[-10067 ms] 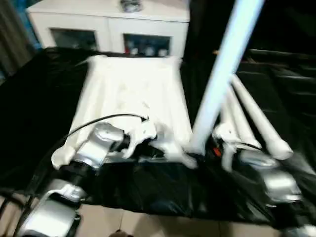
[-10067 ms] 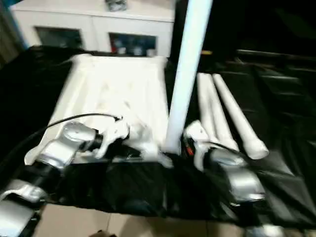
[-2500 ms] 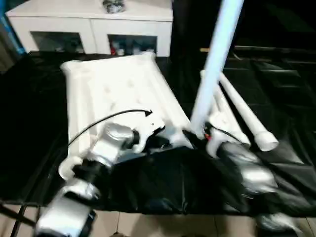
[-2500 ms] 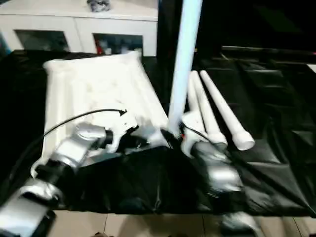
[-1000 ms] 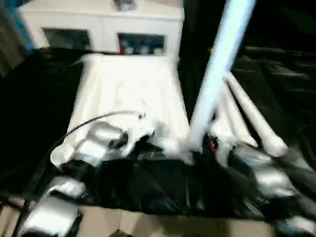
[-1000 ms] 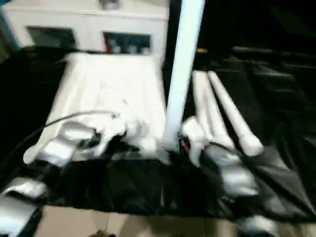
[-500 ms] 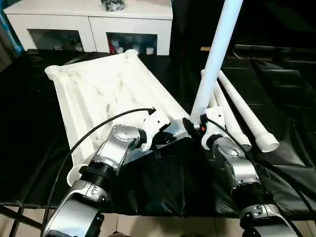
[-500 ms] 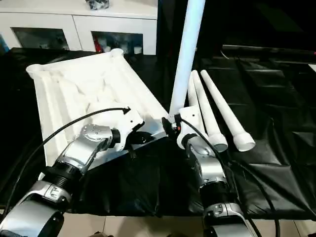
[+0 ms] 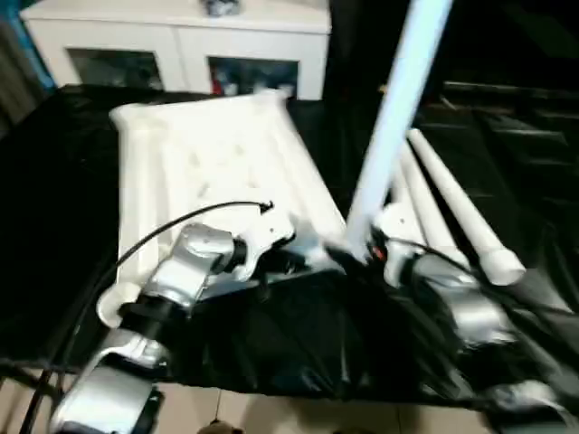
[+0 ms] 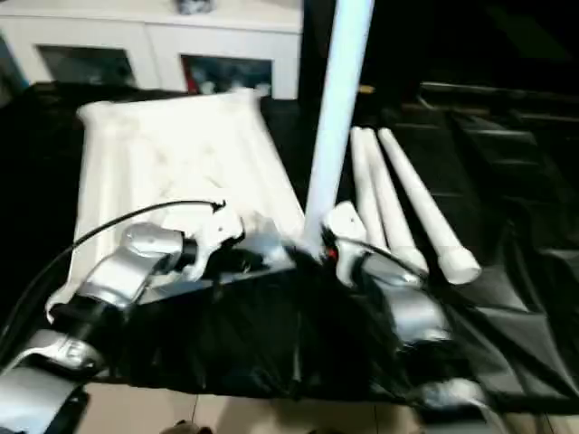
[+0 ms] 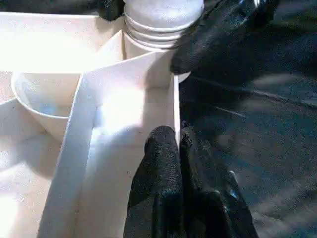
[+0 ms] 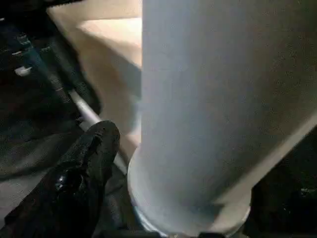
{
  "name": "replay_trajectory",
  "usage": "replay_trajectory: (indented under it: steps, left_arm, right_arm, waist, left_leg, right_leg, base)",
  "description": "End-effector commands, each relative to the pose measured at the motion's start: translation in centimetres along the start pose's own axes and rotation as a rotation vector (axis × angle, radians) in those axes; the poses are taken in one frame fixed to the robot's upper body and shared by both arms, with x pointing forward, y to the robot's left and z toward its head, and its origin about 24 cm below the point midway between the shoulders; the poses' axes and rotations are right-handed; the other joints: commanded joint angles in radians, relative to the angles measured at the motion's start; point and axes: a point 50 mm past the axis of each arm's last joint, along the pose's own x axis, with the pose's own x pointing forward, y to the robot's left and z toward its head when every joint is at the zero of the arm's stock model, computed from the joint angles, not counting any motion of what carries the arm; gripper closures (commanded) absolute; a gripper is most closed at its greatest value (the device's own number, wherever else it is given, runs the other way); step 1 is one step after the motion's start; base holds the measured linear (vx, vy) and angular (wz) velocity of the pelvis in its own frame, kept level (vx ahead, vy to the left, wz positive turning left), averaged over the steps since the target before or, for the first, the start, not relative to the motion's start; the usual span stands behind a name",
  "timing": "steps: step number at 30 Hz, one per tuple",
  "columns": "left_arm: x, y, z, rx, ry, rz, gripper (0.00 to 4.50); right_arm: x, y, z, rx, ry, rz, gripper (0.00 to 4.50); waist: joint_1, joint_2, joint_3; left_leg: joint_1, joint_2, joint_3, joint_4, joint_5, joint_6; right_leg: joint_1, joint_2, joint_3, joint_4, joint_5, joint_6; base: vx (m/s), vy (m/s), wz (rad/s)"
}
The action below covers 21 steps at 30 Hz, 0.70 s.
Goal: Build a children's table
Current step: Rotate leg to tighten
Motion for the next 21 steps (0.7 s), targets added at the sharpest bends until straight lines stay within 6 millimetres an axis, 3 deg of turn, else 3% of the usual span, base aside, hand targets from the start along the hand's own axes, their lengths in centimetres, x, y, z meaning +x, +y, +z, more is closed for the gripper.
replay_trajectory:
  steps: [1, 4, 6, 9, 15, 18, 20, 21]
  left_arm:
    - [0.9, -0.8, 1.3, 0.074, -0.034, -0.106, 4.5]
    - [0.7, -0.8, 1.2, 0.088, -0.021, -0.125, 4.5]
    - [0.6, -0.8, 1.0, 0.095, -0.009, -0.137, 4.5]
    - [0.2, -0.8, 0.8, 0.1, 0.008, -0.175, 4.5]
    - [0.0, -0.7, 0.7, 0.088, 0.006, -0.165, 4.5]
    - [0.3, -0.2, 0.9, 0.039, -0.023, -0.084, 4.5]
    - [0.9, 0.2, 1.3, -0.001, -0.035, -0.006, 4.5]
    - [1.2, 0.3, 1.4, -0.009, -0.034, 0.02, 4.5]
  right_arm:
    - [0.5, 2.0, 0.4, -0.015, 0.005, 0.204, 1.0]
    - [0.1, 2.1, 0.4, -0.016, 0.02, 0.245, 1.07]
    - [-0.1, 2.2, 0.3, -0.017, 0.03, 0.265, 1.16]
    - [-0.3, 2.3, 0.2, -0.013, 0.054, 0.307, 1.52]
    - [0.1, 2.6, 0.3, 0.01, 0.025, 0.301, 1.79]
    - [1.1, 2.0, 0.2, 0.088, -0.033, 0.134, 1.8]
    - [2.2, 1.2, 0.1, 0.146, -0.056, -0.036, 1.8]
    - [2.5, 1.0, 0.0, 0.16, -0.059, -0.086, 1.81]
  waist:
    - [0.003, -0.005, -0.06]
    - [0.004, -0.008, -0.056]
    - [0.005, -0.005, -0.055]
    - [0.004, -0.004, -0.053]
    - [0.003, -0.003, -0.056]
    - [-0.001, -0.004, -0.054]
    - [-0.006, -0.006, -0.053]
    - [-0.008, -0.012, -0.053]
  left_leg:
    - [0.019, 0.057, -0.012, -0.07, -0.214, 0.075]
    - [0.018, 0.057, -0.01, -0.072, -0.223, 0.063]
    - [0.019, 0.058, -0.009, -0.072, -0.233, 0.056]
    - [0.018, 0.057, -0.009, -0.074, -0.239, 0.051]
    - [0.017, 0.058, -0.011, -0.074, -0.226, 0.049]
    - [0.018, 0.057, -0.01, -0.075, -0.24, 0.037]
    - [0.018, 0.054, -0.014, -0.078, -0.269, 0.017]
    - [0.022, 0.056, -0.016, -0.079, -0.275, 0.005]
  right_leg:
    - [0.043, -0.067, 0.058, -0.068, -0.178, -0.243]
    - [0.04, -0.067, 0.058, -0.071, -0.211, -0.235]
    - [0.037, -0.068, 0.059, -0.072, -0.229, -0.229]
    - [0.037, -0.067, 0.059, -0.074, -0.241, -0.221]
    - [0.038, -0.067, 0.058, -0.068, -0.21, -0.234]
    - [0.034, -0.068, 0.059, -0.072, -0.242, -0.23]
    - [0.036, -0.071, 0.057, -0.078, -0.31, -0.212]
    - [0.031, -0.075, 0.058, -0.08, -0.345, -0.206]
  base:
    - [0.0, 0.0, 0.0]
    - [0.0, 0.0, 0.0]
    - [0.0, 0.0, 0.0]
    - [0.0, 0.0, 0.0]
    - [0.0, 0.0, 0.0]
    - [0.0, 0.0, 0.0]
    - [0.0, 0.0, 0.0]
    - [0.0, 0.0, 0.0]
